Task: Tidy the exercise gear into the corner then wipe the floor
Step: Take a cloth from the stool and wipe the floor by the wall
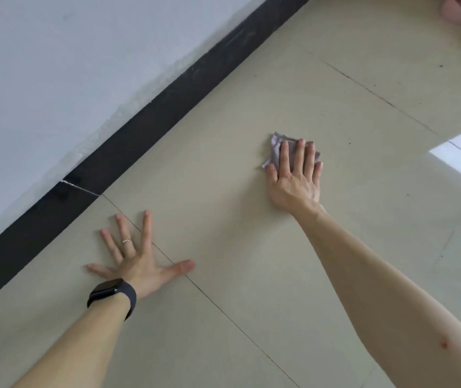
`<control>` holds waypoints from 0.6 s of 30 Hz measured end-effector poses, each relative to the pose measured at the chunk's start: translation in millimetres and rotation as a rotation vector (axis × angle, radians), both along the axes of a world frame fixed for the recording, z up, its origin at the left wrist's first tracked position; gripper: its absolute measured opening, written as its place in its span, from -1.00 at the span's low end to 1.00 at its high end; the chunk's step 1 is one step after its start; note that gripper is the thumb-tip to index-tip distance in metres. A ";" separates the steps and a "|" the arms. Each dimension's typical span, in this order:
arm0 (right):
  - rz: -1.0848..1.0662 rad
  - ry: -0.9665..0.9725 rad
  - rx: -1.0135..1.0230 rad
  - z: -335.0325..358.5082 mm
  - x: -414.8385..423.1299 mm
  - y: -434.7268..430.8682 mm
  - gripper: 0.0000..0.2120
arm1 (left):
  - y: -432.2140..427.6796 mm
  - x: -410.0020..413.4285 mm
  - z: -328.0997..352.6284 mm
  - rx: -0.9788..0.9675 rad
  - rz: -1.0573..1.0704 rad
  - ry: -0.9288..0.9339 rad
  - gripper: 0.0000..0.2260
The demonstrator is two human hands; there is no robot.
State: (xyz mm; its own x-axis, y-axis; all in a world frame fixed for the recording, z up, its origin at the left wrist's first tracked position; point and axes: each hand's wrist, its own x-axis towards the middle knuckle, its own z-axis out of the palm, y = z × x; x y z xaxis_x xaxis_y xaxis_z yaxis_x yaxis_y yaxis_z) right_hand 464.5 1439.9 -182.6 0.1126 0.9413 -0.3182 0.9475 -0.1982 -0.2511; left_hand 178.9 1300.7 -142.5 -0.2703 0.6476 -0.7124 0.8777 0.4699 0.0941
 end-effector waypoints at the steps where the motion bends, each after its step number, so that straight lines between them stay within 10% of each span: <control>1: 0.145 0.018 0.023 1.3 -22.6 -2.7 -0.40 | 0.1 -1.7 -0.9 0.000 0.003 -0.002 0.23; 5: 0.577 0.031 0.068 5.4 -43.6 4.3 -0.44 | 0.5 -4.7 -0.6 0.008 0.017 -0.011 0.25; 13: 0.044 -0.041 -0.001 -3.6 -84.7 135.8 -0.37 | 1.7 -10.5 -9.7 -0.009 0.030 -0.034 0.25; 18: 0.648 0.062 0.100 -1.0 -137.7 86.5 -0.40 | 3.4 -11.3 -6.3 -0.024 0.035 -0.047 0.24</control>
State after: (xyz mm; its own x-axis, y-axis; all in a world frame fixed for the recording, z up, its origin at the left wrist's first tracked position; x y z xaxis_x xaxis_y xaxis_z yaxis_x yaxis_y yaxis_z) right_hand 326.8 1526.5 -183.6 -0.5030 0.8374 -0.2136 0.8501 0.4349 -0.2969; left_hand 167.6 1304.2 -148.8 -0.2589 0.6207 -0.7401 0.8554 0.5032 0.1229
